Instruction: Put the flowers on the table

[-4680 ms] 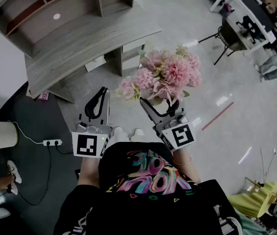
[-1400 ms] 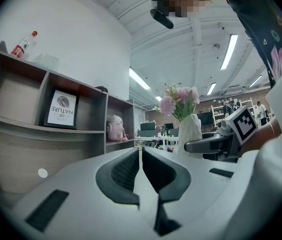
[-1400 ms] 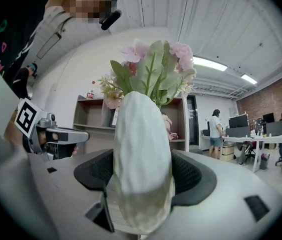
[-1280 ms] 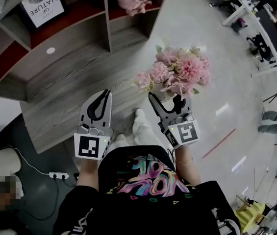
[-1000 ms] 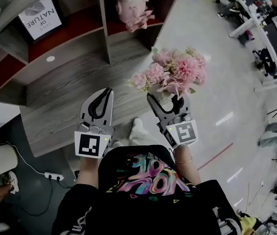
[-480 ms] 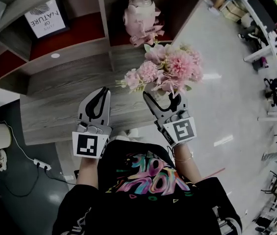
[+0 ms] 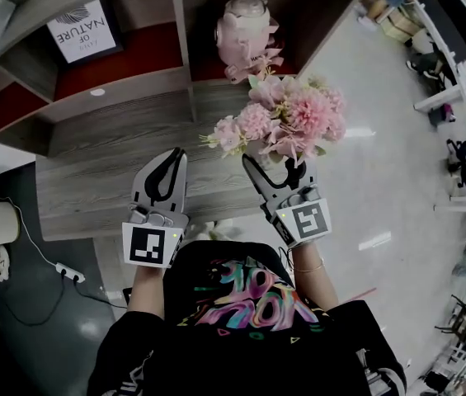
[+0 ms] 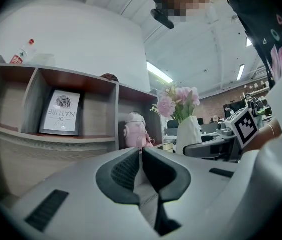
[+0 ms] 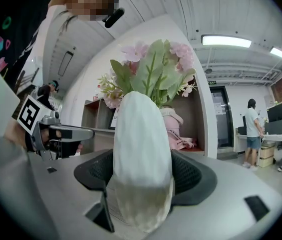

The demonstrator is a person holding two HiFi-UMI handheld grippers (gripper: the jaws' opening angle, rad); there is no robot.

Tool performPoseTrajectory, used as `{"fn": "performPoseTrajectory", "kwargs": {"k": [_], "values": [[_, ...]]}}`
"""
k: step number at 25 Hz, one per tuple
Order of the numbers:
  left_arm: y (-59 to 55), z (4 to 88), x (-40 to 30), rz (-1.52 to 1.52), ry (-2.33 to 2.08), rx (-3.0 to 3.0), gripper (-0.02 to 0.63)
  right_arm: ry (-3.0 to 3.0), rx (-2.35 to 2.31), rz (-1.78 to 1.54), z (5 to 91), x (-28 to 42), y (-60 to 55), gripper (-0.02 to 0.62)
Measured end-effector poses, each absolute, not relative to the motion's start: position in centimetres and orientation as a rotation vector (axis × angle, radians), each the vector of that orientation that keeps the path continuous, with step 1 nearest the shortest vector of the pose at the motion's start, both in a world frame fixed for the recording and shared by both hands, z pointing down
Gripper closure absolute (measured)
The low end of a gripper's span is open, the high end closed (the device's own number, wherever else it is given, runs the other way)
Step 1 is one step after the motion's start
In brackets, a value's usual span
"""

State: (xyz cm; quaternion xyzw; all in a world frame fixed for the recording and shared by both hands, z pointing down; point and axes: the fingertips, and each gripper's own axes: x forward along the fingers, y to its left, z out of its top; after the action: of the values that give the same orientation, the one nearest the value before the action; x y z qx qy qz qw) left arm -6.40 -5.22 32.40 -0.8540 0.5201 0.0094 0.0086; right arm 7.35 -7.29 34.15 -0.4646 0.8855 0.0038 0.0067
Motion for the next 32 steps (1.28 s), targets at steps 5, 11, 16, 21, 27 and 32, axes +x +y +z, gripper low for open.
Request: {"fn": "performPoseTrajectory", "kwargs": {"k": [5,11,16,21,27,32], "values": [[-7.1,36.2,-7.8,0.033,1.634,-2.675,0.569,2.783,-1.456,0.019,37.9,6.1,-9.4,0.230],[-9.1,37.2,-10.1,0.013,1.642,-2.699,0.569,2.795,-1.458,0.006,38.8,3.8,-11.6,0.230],[-10.3,40.1,-10.6,-0.005,1.629,-2.742,0.569,2.798,-1.465,0.005,41.2,3.0,-13.2,0.231],[-8.4,37.6,-9.6,-0.030,1.626,-2.775,0.569,2.799,-1.461,-0.019,38.9,3.5,-11.6,0.232],[-9.0,40.1,-9.1,-0.079,1.641,-2.818,0.569,2.812,-1.479,-0.061,42.5,3.6,-12.6,0.232],[-9.0,41.6,-9.0,-0.118,1.676,-2.825,0.569,2.811,-1.495,-0.107,45.2,4.0,-13.2,0.230]]}}
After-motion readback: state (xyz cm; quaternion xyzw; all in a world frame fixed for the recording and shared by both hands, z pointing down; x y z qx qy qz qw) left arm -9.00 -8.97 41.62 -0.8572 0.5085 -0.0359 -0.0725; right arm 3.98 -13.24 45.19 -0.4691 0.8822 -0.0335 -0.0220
